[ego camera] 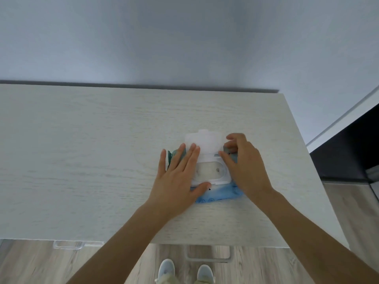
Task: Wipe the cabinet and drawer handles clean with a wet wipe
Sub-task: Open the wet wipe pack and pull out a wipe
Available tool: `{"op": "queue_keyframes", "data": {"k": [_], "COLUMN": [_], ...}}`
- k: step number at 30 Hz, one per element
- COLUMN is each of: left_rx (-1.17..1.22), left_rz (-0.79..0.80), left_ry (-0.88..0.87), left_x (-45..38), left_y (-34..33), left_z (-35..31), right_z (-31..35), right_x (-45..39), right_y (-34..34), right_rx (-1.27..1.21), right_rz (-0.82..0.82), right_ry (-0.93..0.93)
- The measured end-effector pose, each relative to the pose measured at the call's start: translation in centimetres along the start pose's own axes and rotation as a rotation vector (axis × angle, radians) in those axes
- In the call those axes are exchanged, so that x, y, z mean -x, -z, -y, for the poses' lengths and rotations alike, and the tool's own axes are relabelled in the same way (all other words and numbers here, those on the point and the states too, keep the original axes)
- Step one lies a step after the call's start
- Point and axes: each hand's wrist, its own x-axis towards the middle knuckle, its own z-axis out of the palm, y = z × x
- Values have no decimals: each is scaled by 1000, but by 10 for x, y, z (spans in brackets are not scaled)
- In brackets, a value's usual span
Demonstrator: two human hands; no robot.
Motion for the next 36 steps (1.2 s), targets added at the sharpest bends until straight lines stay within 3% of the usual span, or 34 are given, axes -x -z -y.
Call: {"op": "queue_keyframes", "data": {"k": [4,8,17,20,23,26,32,36], "left_rx": [97,110,150,172,187,227,491,527], "left_rz": [24,28,2,-15,-6,-1,-272,-305], "left_ry": [47,59,54,26,-8,-25,22,73], "left_x": [-4,-5,-4,-2,-3,-5,2,6], "left_y": [-5,-6,-9,-8,-5,-2,-6,-10], "left_z": [0,1,3,2,-1,-4,2,4], "right_z": [-3,3,13,17,25,33,21,10], "right_x": [35,46,35,34,37,36,39,38], "right_y": [0,-8,-17,-13,-3,-4,-3,-2], "right_rx": [176,267,117,-87,-283,-308,-381,-237], "right_rz": [-51,-54,-17,-8,40,117,52,32], "right_ry": [166,112,-179,-276,-254,-219,-190,-146]}}
